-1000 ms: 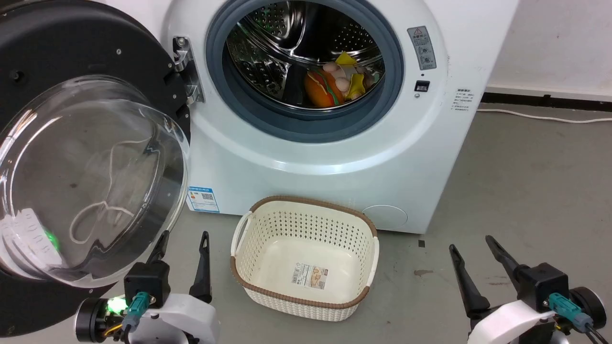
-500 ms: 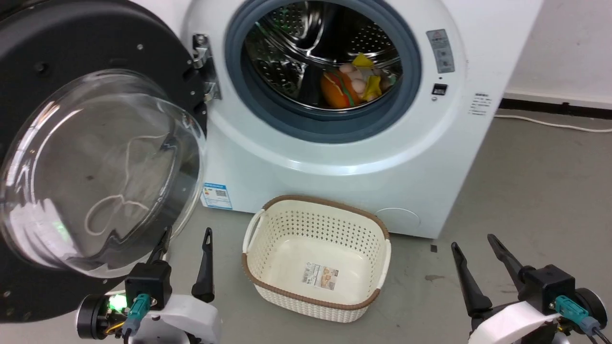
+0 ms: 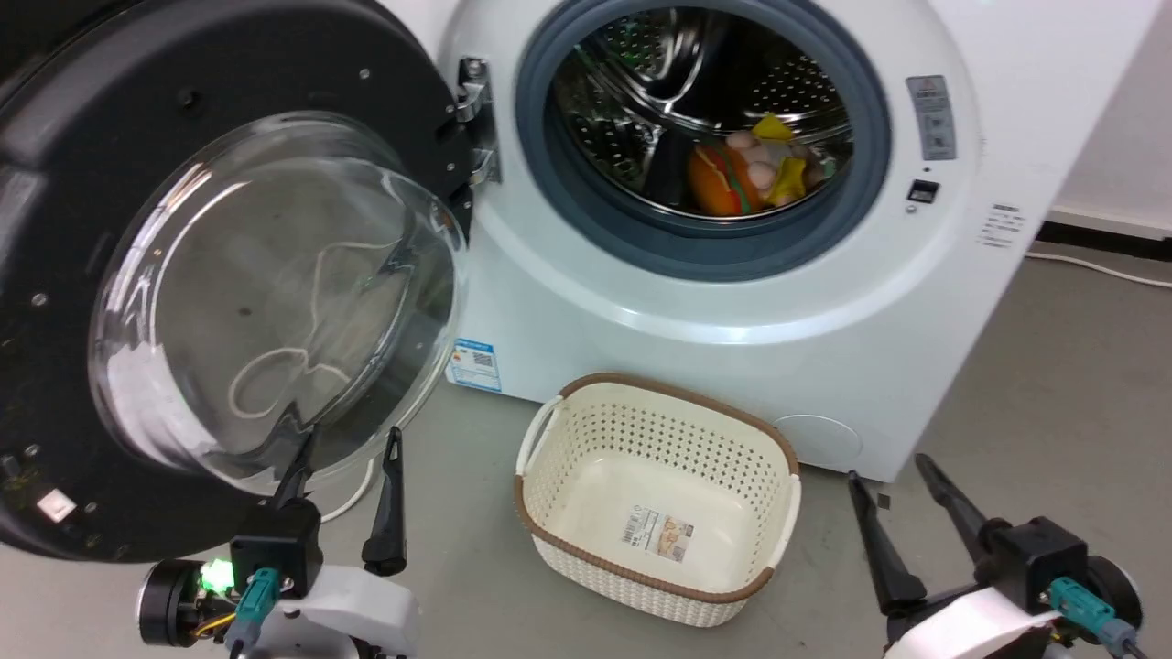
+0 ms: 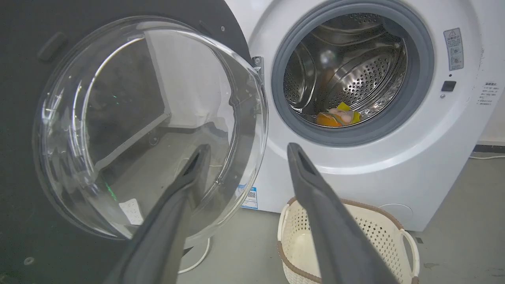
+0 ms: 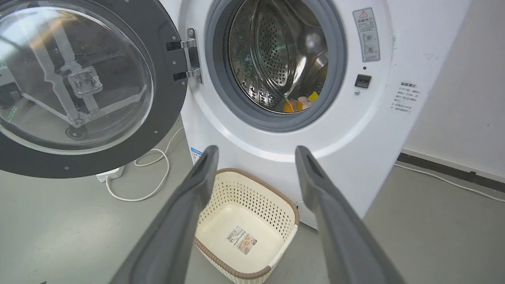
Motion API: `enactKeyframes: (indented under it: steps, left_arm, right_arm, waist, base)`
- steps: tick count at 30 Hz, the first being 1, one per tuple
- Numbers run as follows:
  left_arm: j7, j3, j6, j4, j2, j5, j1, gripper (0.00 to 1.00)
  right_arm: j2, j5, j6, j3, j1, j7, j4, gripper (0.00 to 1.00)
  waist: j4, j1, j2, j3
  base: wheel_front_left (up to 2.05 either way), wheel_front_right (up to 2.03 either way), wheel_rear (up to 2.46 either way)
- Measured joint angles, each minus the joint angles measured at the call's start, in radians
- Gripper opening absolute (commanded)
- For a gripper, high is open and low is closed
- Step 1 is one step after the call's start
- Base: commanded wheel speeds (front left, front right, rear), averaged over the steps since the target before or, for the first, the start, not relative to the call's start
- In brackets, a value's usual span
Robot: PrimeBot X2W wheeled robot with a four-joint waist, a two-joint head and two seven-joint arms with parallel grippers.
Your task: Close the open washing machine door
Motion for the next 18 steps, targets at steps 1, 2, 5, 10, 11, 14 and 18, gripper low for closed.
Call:
enactKeyframes:
  steps: [1, 2, 5, 10, 11, 14, 18]
  left_arm:
    - [-0.004, 0.000, 0.000, -0.003, 0.001, 0.000, 0.001, 1.00]
    - [-0.007, 0.002, 0.001, -0.007, 0.001, 0.000, 0.004, 1.00]
    - [-0.013, 0.004, 0.001, -0.018, 0.002, 0.000, 0.015, 1.00]
    - [-0.025, 0.010, 0.009, -0.033, 0.003, -0.003, 0.021, 1.00]
    - [-0.026, 0.012, 0.010, -0.038, 0.003, -0.005, 0.025, 1.00]
    - [-0.032, 0.015, 0.010, -0.044, 0.004, -0.007, 0.032, 1.00]
    - [-0.043, 0.020, 0.013, -0.045, 0.006, -0.007, 0.040, 1.00]
  right_arm:
    - [0.000, 0.001, 0.000, 0.004, 0.000, -0.004, 0.002, 1.00]
    - [0.000, 0.001, 0.000, 0.009, -0.001, -0.007, 0.004, 1.00]
    - [0.000, 0.001, 0.000, 0.023, -0.002, -0.009, 0.014, 1.00]
    - [0.000, 0.004, 0.000, 0.044, -0.016, -0.023, 0.028, 1.00]
    - [0.000, 0.010, 0.000, 0.050, -0.017, -0.027, 0.035, 1.00]
    - [0.000, 0.010, 0.000, 0.056, -0.018, -0.031, 0.040, 1.00]
    - [0.000, 0.016, 0.000, 0.068, -0.033, -0.043, 0.049, 1.00]
  waist:
    - [0.005, 0.0000, 0.0000, 0.001]
    - [0.010, 0.0000, 0.0000, 0.002]
    - [0.025, 0.0000, 0.0000, 0.004]
    - [0.048, 0.0000, 0.0000, 0.008]
    - [0.057, 0.0000, 0.0000, 0.009]
    - [0.066, 0.0000, 0.0000, 0.010]
    - [0.088, 0.0000, 0.0000, 0.013]
  base:
    - [0.00, 0.00, 0.00]
    - [0.00, 0.00, 0.00]
    - [0.00, 0.00, 0.00]
    - [0.00, 0.00, 0.00]
    - [0.00, 0.00, 0.00]
    - [0.00, 0.00, 0.00]
    - [0.00, 0.00, 0.00]
